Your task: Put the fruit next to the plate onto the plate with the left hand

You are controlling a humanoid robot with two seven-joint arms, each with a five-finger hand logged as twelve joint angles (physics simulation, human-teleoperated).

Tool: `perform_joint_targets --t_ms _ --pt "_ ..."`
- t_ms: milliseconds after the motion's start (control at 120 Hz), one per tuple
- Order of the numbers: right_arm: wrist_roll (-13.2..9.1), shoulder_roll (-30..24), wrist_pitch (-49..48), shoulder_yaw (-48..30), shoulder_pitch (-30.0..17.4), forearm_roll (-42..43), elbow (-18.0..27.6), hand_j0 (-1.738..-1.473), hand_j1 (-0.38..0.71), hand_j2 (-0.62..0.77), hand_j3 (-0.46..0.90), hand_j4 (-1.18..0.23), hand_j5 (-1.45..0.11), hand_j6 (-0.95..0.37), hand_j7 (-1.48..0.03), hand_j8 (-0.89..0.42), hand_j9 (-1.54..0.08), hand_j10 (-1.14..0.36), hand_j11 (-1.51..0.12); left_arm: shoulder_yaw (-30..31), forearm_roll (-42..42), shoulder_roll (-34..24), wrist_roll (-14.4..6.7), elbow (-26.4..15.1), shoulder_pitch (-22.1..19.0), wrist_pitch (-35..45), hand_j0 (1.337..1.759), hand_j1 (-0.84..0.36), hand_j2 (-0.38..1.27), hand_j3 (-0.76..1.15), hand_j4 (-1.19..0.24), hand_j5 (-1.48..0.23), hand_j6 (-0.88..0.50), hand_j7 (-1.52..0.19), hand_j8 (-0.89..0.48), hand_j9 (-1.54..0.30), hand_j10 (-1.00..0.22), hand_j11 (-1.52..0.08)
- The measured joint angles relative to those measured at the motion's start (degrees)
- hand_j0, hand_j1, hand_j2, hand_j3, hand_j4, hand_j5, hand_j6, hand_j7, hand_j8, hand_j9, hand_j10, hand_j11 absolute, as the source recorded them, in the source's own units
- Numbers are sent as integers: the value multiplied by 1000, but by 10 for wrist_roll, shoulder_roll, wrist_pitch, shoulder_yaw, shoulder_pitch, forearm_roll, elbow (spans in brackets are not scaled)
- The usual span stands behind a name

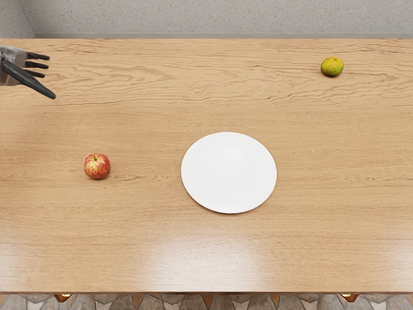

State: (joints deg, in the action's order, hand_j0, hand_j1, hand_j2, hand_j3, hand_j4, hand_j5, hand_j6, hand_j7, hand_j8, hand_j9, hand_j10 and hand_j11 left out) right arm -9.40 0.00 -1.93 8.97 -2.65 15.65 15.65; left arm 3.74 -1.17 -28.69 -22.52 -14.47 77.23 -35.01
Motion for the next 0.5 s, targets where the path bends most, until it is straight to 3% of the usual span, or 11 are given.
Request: perform_joint_targets --t_ms 167,350,450,500 --pt "0 0 0 0 -1 0 -3 -1658 -324 -4 0 -20 -26 -20 -26 -20 -26 -20 -26 1 0 -2 -1 0 -1 0 1658 349 0 0 -1 -1 -1 0 -1 0 0 0" --pt "0 0 1 0 -2 0 -4 -1658 -324 -4 0 -20 -26 -20 -26 -20 -26 -20 -26 2 -1 8 -21 -1 -3 0 1658 349 0 0 -1 0 -1 0 -1 0 -1 0" --pt "0 0 1 0 -2 0 -4 -1658 -324 -4 0 -20 -26 -20 -26 -20 -26 -20 -26 5 5 -1 -20 -15 -3 0 1658 349 0 0 -1 0 -1 0 -1 0 0 0" --pt "0 0 1 0 -2 0 -4 -1658 -325 -4 0 -20 -26 -20 -26 -20 -26 -20 -26 7 8 -32 -19 -53 0 0 1658 349 -1 0 -3 -1 -3 -1 -3 -1 -2 0"
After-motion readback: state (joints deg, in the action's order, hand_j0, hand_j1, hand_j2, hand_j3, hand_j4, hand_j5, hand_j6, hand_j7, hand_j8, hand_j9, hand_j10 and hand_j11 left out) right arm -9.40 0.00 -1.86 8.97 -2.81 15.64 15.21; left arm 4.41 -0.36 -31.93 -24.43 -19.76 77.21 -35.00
